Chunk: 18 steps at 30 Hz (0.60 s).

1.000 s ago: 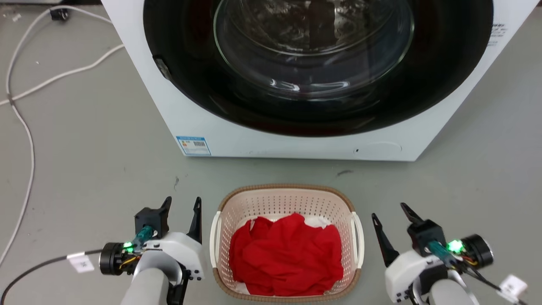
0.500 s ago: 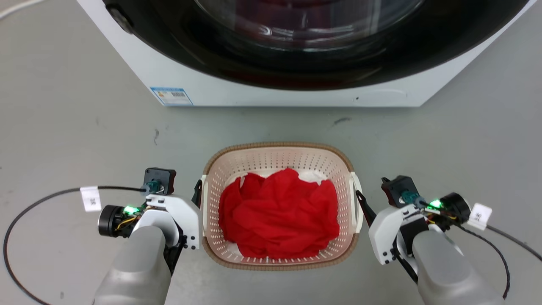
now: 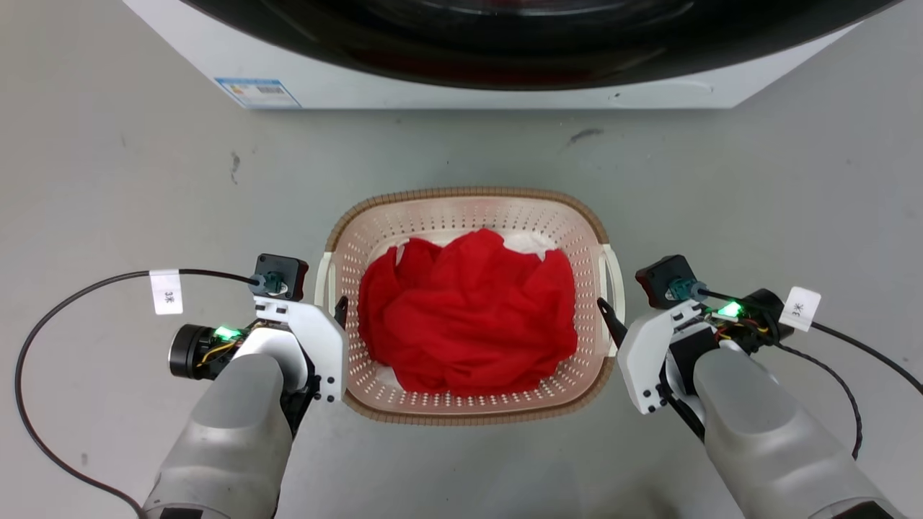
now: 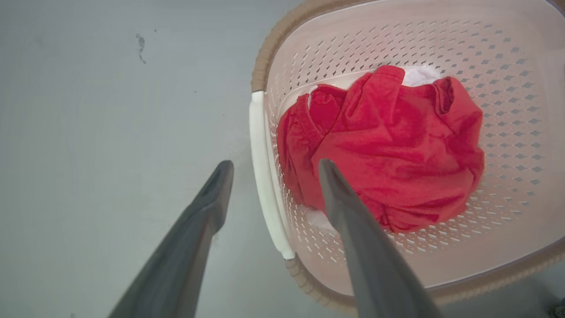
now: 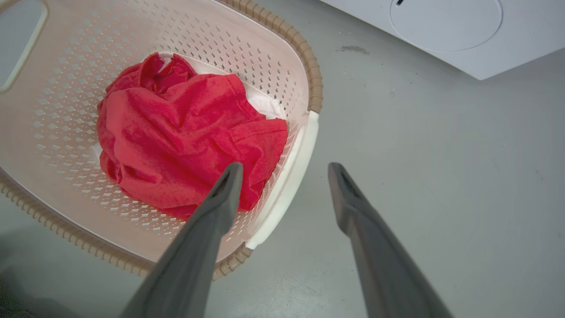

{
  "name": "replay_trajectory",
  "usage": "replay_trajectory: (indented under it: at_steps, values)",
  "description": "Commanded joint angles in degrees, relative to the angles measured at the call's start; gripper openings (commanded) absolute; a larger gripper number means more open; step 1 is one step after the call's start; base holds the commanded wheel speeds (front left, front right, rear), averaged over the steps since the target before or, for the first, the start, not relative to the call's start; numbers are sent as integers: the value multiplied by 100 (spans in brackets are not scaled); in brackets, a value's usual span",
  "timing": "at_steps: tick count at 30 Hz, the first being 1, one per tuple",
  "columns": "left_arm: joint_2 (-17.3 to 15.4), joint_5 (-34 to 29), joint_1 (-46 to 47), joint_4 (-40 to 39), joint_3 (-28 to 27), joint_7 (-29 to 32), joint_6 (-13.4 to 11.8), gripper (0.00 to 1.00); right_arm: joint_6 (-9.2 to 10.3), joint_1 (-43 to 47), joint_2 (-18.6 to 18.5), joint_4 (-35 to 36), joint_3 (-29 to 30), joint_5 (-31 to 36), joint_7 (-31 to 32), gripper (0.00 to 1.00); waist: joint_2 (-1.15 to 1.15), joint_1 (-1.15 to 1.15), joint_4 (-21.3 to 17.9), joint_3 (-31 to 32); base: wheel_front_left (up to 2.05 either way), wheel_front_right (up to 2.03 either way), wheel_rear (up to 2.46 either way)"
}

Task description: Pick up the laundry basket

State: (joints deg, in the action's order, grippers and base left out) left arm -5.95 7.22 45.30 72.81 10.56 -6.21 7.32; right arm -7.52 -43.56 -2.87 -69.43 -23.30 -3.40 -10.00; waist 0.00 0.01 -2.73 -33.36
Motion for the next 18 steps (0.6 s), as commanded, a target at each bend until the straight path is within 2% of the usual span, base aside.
replay_trajectory:
  at_steps: [1,18]
  values:
    - [-23,26,110,24,10,32,1,100,6,-135,-1,-32,-71,-65,40,100,0,-1,-3,-139,0,0,0]
    - [-86,136,546,86,192,147,7,100,5,-727,1,-218,-571,-663,195,100,0,-1,10,-1027,0,0,0]
